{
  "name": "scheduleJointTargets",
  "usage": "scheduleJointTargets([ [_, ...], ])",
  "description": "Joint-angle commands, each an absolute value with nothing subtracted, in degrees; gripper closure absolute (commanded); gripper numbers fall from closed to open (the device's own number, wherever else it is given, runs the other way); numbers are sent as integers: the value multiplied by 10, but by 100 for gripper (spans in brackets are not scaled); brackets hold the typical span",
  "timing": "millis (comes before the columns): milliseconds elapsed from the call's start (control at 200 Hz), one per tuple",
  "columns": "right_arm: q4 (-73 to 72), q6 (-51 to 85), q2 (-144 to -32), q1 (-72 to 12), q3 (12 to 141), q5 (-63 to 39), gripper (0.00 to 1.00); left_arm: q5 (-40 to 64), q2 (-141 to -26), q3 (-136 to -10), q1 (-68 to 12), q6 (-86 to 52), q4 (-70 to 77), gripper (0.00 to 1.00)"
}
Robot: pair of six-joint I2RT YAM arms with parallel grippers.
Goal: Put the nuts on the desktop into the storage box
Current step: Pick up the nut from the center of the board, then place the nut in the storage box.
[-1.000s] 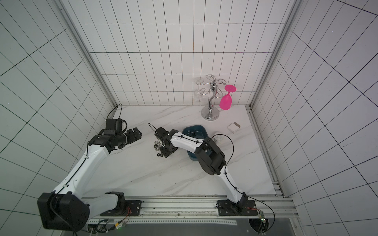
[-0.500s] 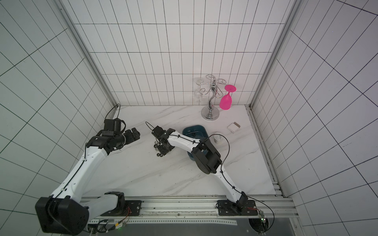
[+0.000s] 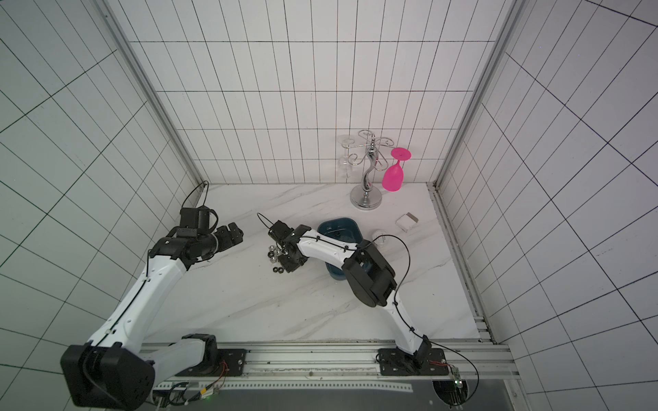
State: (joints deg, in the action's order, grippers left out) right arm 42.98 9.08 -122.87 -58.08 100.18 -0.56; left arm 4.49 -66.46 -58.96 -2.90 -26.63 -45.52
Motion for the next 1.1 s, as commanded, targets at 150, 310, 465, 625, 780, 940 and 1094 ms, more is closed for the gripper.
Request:
scheduleJointTargets([
  [150, 395, 106, -1043, -489, 889, 11, 78, 92, -679, -584, -31, -288, -428, 2],
  [310, 405, 108, -995, -403, 818, 0, 78, 93, -685, -583, -42, -299, -418, 2],
  [465, 413, 108, -980, -353, 757, 0, 78, 85, -693, -587, -59, -304, -413, 2],
  [625, 399, 110, -991, -324, 710, -11, 77, 82, -705, -591, -69, -308, -410, 2],
  [780, 380, 109, -1018, -315, 696, -19, 75, 78, -709, -594, -75, -309, -409, 2],
  [940, 368, 108, -1052, -312, 707, -22, 72, 73, -708, -594, -76, -307, -411, 2],
  [1094, 367, 106, -1077, -312, 727, -23, 63, 66, -708, -596, -76, -302, -417, 2],
])
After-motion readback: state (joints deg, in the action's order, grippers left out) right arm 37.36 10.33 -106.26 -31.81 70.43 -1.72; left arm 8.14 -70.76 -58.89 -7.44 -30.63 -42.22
